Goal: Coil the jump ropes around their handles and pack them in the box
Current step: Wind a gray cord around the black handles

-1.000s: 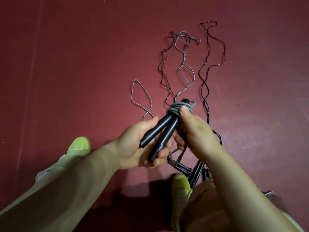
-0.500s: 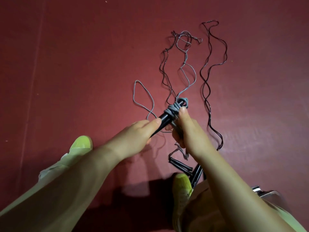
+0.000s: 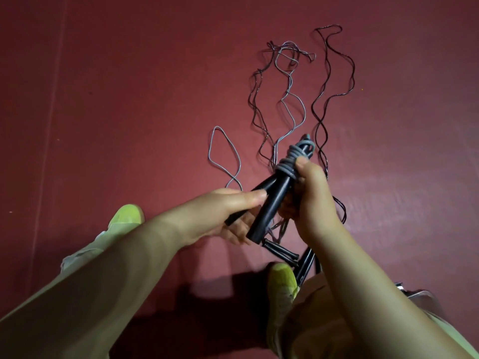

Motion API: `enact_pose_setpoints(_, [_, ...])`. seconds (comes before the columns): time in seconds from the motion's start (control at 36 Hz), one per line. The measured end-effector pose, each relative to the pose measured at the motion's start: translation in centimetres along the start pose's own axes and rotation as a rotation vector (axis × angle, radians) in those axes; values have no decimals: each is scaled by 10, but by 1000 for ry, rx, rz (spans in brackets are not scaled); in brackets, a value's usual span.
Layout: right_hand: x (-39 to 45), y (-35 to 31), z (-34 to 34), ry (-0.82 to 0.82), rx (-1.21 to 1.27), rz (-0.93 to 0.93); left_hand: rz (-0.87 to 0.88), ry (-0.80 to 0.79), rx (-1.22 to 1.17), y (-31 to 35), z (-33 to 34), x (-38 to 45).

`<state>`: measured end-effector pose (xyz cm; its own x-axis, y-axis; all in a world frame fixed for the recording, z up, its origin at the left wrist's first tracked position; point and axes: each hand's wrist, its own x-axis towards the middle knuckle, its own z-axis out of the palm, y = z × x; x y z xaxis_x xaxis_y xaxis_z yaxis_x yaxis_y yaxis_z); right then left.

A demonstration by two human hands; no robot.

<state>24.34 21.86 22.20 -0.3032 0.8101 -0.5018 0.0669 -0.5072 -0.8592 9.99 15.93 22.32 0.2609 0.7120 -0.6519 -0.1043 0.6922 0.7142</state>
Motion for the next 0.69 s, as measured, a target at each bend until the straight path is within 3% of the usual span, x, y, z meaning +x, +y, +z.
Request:
enact_pose_setpoints(0.08, [-2, -2, 0, -48, 99, -21, -114, -321, -261, -8, -2, 0])
enact_pose_setpoints(0.17, [-5, -7, 0, -145, 158, -83, -83, -661, -538, -15, 2, 0])
enact_pose_setpoints(0.25, [-3, -9, -1, -293, 177, -84, -73, -770, -643, -18, 4, 2])
enact_pose_setpoints(0.33, [1, -6, -3, -338, 129, -63, -143, -669, -591, -12, 3, 1])
enact_pose_setpoints(0.47, [-1, -6, -4, -138, -301, -85, -233, -338, -433, 8, 4, -4])
enact_pose_setpoints(0.69, [-2, -10, -10, -92, -522, -79, -243, -207, -288, 7, -2, 1])
